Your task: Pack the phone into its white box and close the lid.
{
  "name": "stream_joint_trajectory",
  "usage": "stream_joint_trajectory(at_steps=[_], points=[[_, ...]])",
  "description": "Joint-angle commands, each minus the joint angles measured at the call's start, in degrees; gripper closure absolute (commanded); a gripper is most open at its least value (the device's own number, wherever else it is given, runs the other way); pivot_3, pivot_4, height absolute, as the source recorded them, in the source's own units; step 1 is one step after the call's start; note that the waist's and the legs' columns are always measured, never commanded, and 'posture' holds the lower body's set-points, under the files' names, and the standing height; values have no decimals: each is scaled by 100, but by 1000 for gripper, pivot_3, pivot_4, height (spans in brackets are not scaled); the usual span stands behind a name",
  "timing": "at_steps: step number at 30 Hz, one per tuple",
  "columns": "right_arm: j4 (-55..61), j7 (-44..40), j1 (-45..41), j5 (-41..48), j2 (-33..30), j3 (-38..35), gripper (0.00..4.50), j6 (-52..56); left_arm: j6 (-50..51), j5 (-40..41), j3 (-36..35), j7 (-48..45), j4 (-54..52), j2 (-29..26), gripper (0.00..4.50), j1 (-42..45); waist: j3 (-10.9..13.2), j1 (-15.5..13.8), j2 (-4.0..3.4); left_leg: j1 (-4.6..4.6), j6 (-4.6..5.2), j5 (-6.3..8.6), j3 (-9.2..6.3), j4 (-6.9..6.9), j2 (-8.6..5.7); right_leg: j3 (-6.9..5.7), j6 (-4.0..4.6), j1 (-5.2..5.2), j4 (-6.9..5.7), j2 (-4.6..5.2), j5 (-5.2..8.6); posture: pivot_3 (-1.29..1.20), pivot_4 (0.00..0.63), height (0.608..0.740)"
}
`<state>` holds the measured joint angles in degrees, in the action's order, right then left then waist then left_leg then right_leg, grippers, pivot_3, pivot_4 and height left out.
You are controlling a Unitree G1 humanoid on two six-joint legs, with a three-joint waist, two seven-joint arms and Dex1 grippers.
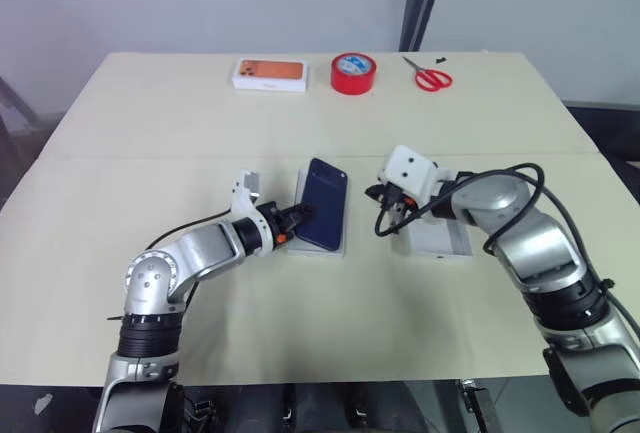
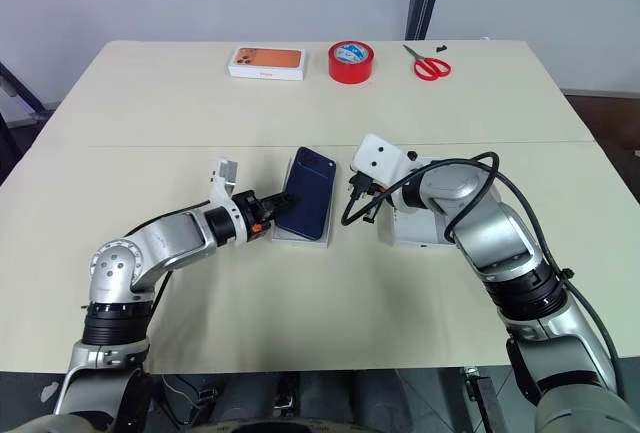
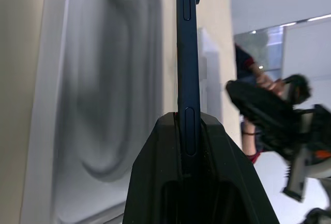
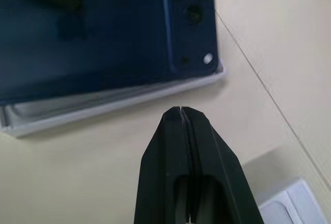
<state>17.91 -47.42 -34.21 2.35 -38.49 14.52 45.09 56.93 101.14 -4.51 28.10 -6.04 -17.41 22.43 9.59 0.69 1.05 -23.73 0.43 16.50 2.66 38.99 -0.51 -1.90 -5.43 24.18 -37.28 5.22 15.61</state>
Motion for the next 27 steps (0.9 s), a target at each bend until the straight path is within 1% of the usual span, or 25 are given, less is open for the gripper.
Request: stream_joint_trajectory(at_steps=[1,11,13,14,17,19,20,22,27], points=[[146,119,16,-59,-73,-109,4500,-143,-103,-124,65,-107,-108,49,4448,115,0,-13,0,0,0,0,0,3,0,0,0,-3,1,0,0,0,150,719],[147,220,-21,-78,37,26,4500,-163,-239,-137,51,-99,-146,164,4448,18,1,-23,1,-4,4,2,-1,8,-3,0,0,-6,8,4,0,0,150,719],[155,215,-33,-74,50,39,4500,-168,-241,-162,58,-110,-133,179,3519,32,1,-23,1,-4,4,2,-1,9,-3,0,0,-6,7,4,0,0,150,719],[161,210,-36,-72,53,45,4500,-172,-243,-178,61,-116,-122,186,3202,43,1,-23,1,-4,4,2,-1,9,-3,0,0,-6,8,4,0,0,150,719],[192,200,-29,-68,50,50,4500,-172,-260,-220,53,-138,-112,201,1760,60,1,-25,1,-4,4,2,-1,9,-3,0,0,-7,8,3,0,0,150,719],[221,196,-22,-63,41,48,4500,-162,-287,-205,32,-140,-115,197,716,76,1,-25,1,-4,4,2,-1,10,-3,0,0,-7,8,3,0,0,150,719],[240,192,-20,-58,36,46,4500,-155,-294,-196,18,-142,-116,178,280,95,0,-27,1,-4,4,2,-1,10,-3,0,0,-8,8,3,0,0,150,719],[269,189,-16,-51,34,40,4500,-141,-251,-249,12,-163,-124,72,280,169,0,-23,1,-2,4,2,-1,11,-3,-1,0,-10,7,3,0,0,150,719],[328,182,-17,-24,44,31,4500,-105,94,-428,116,-250,-189,-414,280,469,1,-15,1,-1,3,2,-3,11,-2,-2,0,-9,5,-1,0,0,150,719]])
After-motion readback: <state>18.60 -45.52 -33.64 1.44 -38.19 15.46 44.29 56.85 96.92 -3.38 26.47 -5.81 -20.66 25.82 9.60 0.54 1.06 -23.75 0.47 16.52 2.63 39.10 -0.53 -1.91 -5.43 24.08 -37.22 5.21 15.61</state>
